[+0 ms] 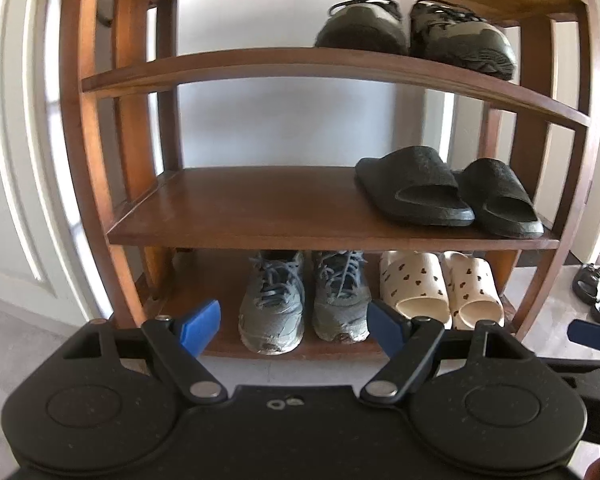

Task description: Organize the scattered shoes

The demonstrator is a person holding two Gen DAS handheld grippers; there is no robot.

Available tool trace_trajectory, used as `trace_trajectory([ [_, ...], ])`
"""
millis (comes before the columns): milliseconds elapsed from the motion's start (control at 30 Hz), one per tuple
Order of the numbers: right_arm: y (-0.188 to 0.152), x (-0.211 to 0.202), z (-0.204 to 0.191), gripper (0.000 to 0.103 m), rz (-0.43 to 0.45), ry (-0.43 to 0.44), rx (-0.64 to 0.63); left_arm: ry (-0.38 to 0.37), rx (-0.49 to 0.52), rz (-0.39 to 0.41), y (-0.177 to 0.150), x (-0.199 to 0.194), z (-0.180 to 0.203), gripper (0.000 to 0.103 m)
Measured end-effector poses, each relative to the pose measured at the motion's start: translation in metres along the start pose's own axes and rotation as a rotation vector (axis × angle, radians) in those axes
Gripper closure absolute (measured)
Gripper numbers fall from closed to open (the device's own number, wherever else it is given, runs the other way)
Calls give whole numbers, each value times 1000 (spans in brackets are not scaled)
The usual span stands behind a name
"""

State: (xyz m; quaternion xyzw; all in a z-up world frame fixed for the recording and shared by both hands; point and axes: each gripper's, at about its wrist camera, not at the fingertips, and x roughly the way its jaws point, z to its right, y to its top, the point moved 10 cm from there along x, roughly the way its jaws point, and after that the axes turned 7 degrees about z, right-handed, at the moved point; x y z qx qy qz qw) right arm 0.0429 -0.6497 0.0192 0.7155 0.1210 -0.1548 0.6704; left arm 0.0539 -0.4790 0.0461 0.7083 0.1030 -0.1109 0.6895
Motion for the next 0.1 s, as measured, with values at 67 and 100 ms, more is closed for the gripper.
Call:
trace_trajectory([
  [67,-2,1,0,6,-3,-2,1,8,-1,24,1,-1,0,23],
  [100,-2,1,0,6,-3,-2,3,11,-1,28,1,-1,0,22],
])
